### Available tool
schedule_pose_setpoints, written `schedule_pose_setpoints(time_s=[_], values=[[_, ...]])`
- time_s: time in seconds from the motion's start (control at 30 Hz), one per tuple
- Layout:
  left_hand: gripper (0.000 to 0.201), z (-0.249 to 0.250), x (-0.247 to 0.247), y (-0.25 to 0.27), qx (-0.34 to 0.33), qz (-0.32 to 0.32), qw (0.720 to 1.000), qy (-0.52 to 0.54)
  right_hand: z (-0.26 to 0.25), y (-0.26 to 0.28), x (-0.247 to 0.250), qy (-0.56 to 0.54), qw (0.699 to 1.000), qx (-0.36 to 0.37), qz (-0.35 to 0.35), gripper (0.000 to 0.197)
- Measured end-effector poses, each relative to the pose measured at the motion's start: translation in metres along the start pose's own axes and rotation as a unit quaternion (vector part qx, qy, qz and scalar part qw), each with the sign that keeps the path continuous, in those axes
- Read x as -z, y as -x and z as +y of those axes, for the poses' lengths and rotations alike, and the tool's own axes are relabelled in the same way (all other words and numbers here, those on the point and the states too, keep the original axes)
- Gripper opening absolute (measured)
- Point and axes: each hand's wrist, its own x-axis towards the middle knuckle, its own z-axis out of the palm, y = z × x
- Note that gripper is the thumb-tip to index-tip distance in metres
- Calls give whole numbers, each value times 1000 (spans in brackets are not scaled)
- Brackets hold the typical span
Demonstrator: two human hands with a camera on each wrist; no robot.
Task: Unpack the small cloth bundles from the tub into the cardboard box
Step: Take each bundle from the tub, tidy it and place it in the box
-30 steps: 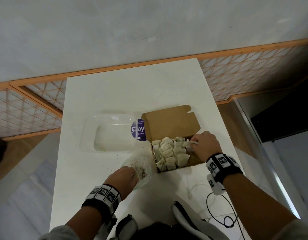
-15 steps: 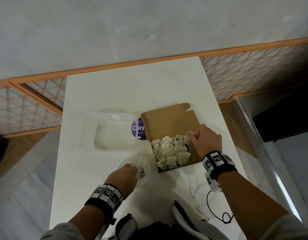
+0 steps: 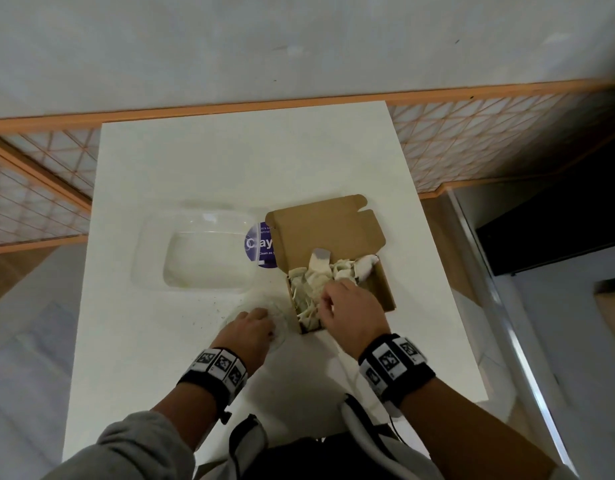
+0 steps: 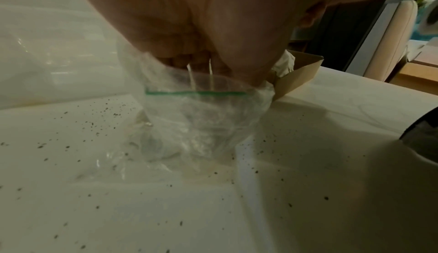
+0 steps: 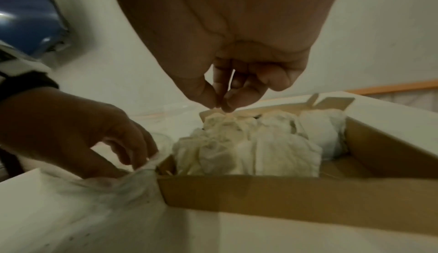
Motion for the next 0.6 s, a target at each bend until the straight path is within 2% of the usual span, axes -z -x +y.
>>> schedule_pose_setpoints(time_s=[0.07, 0.13, 0.2, 0.27, 0.37, 0.43, 0.5, 0.6], values=[[27, -1, -1, -2, 7, -3, 1000, 7, 10, -11, 3, -34, 998, -41, 16, 11], [27, -2, -2, -2, 10, -7, 1000, 14, 19, -28, 7, -38, 998, -52, 19, 22], [28, -3, -4, -1, 8, -6, 1000, 16, 24, -49, 12, -26, 999, -33, -14, 40], [31, -4, -6, 0, 8, 1, 1000, 12, 23, -67, 16, 8, 998, 4, -59, 47], [39, -4, -9, 0, 12, 6, 1000, -4, 15, -83, 16, 86, 990, 48, -104, 42], [40, -2, -10, 0, 16, 7, 1000, -7, 10, -91, 15, 121, 987, 61, -88, 31], [37, -1, -10, -1, 20, 12, 1000, -3, 7, -96, 15, 121, 988, 63, -69, 24], [36, -1, -9, -2, 26, 15, 1000, 6, 4, -95, 21, 87, 991, 55, -81, 32]])
